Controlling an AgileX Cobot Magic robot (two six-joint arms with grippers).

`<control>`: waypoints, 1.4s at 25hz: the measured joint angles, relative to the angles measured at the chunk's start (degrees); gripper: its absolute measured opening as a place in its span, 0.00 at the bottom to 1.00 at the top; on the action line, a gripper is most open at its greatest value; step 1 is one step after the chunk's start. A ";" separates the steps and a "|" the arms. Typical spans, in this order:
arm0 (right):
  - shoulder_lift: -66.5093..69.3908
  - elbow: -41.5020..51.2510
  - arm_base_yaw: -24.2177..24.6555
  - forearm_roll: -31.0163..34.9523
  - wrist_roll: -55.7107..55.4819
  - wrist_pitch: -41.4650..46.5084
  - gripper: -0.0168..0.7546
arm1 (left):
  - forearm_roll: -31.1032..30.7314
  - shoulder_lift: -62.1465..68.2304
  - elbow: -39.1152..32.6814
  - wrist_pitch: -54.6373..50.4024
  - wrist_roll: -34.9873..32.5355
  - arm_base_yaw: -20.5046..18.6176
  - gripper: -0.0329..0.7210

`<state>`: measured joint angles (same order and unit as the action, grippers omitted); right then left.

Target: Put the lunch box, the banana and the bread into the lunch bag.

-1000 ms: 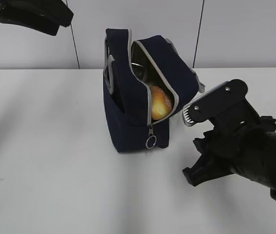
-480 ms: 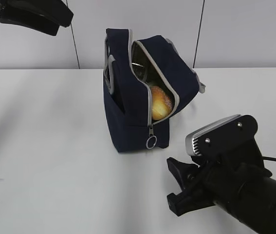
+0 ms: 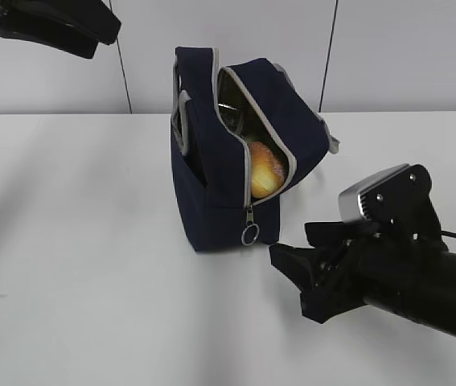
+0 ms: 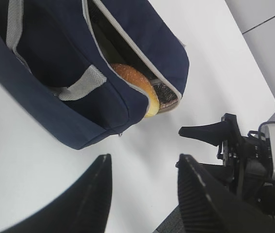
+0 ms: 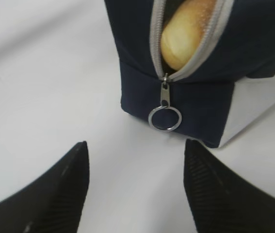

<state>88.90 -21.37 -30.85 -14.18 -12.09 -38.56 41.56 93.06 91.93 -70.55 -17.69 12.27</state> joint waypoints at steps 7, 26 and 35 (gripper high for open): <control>12.09 -2.29 11.54 -22.62 -12.69 -13.87 0.65 | 0.00 0.00 0.00 0.00 0.09 0.00 0.46; 26.39 -12.63 12.35 -24.21 -0.17 -18.54 0.65 | 0.00 0.00 0.00 0.00 0.09 0.00 0.45; 28.04 -16.12 11.47 -24.98 0.40 -18.55 0.65 | 0.00 0.00 0.00 0.00 0.09 0.00 0.45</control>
<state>116.94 -37.49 -19.38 -39.16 -11.69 -57.11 41.56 93.06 91.93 -70.55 -17.60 12.27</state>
